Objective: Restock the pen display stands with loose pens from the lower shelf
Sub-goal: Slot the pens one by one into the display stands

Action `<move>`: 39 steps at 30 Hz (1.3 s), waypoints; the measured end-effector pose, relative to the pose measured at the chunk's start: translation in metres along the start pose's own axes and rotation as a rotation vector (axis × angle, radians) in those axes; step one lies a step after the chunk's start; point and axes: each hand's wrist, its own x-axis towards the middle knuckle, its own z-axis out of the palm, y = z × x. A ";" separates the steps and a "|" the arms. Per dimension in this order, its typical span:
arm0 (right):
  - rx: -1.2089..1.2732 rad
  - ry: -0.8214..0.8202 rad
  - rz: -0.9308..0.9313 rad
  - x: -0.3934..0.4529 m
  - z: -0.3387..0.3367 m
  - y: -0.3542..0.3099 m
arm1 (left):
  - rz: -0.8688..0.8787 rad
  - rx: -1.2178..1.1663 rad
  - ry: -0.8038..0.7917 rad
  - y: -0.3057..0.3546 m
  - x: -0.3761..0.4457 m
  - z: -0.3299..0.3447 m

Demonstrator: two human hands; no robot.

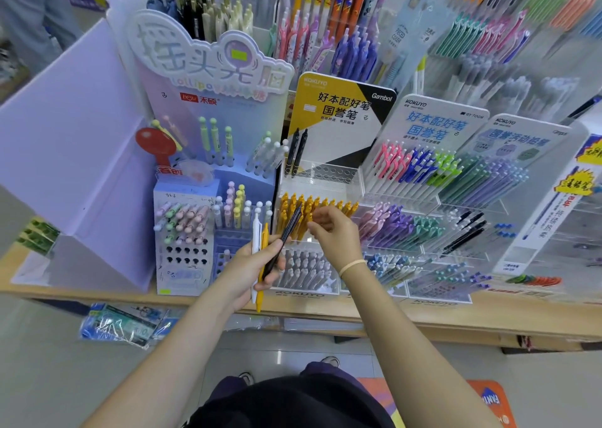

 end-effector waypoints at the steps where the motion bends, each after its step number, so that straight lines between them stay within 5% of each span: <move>1: 0.006 0.015 0.022 0.000 0.001 0.000 | 0.006 -0.004 0.002 0.000 -0.001 0.000; 6: 0.186 0.042 0.138 -0.007 -0.006 -0.019 | 0.031 -0.043 0.006 0.005 -0.005 0.004; 11: 0.563 -0.199 0.252 -0.016 -0.017 -0.038 | 0.011 0.012 -0.034 0.009 -0.004 0.015; 14: 0.629 -0.127 0.247 -0.014 -0.025 -0.039 | 0.006 0.034 -0.038 0.010 -0.001 0.019; 22: 0.687 0.189 0.123 0.012 -0.053 -0.057 | 0.106 0.132 -0.034 0.037 0.007 0.022; 39: 0.364 0.285 -0.028 0.088 -0.036 -0.069 | 0.162 0.195 -0.011 0.073 0.038 0.036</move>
